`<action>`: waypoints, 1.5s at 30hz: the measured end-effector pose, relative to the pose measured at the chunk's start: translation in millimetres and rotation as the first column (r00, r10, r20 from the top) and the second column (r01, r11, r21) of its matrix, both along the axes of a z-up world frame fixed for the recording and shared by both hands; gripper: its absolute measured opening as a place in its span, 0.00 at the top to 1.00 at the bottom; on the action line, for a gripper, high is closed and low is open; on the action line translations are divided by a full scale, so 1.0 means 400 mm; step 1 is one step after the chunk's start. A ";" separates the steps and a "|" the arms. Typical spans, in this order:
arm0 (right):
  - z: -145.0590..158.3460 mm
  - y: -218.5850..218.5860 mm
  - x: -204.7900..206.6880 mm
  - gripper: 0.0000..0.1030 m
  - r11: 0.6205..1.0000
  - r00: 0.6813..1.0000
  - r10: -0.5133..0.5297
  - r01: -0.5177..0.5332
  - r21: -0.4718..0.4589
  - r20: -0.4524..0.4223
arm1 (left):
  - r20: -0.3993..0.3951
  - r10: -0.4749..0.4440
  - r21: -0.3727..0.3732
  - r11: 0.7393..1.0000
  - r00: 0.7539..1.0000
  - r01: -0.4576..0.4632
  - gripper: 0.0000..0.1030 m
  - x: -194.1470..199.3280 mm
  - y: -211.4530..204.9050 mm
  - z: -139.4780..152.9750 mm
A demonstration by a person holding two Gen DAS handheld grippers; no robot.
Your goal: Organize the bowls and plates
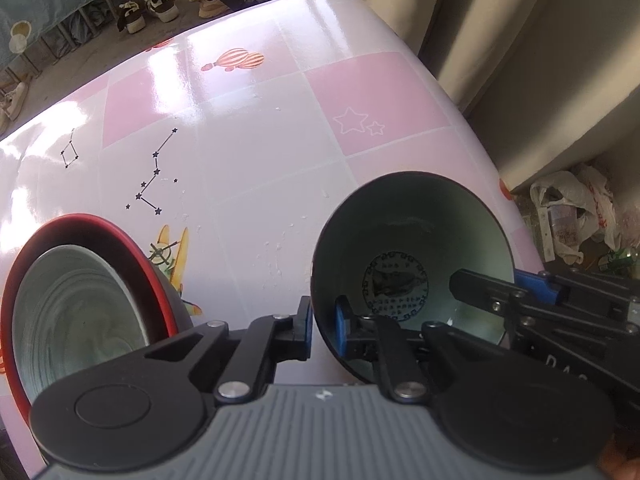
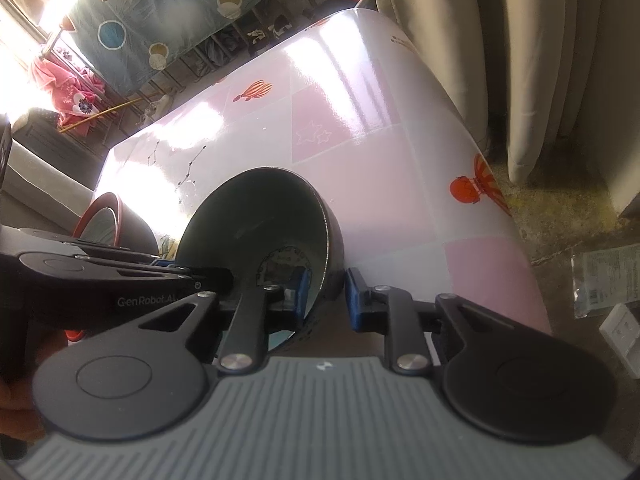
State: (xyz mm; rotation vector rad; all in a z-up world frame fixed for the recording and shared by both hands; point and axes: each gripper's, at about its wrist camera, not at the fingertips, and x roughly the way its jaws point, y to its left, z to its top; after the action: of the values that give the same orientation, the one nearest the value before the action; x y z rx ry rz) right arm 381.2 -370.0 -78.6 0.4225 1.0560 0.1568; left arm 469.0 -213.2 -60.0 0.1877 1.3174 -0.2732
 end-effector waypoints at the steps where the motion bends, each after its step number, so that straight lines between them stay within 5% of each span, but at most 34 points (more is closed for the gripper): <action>1: 0.003 0.000 -0.003 0.86 1.000 1.000 0.000 0.000 -0.006 0.002 | 0.004 0.004 -0.003 1.000 1.000 -0.004 0.90 -0.001 -0.004 0.006; 16: 0.020 -0.006 -0.003 0.87 0.999 1.000 -0.022 0.022 -0.023 0.003 | 0.010 0.037 -0.016 0.999 0.999 -0.037 0.91 -0.020 0.020 0.017; 32: -0.051 -0.008 0.009 0.83 0.993 0.996 -0.071 0.075 0.089 -0.053 | -0.063 0.077 -0.050 0.995 0.995 -0.080 0.81 -0.020 0.015 -0.024; 45: 0.035 0.008 -0.001 0.85 0.997 0.998 -0.055 0.057 0.061 -0.034 | -0.009 0.095 -0.118 0.988 0.995 -0.096 0.81 -0.058 0.069 0.099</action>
State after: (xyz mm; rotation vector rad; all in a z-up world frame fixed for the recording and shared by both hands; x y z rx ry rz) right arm 380.8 -367.0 -64.5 0.5115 1.0720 0.1335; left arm 445.8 -185.8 -20.2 0.0240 1.3049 -0.2696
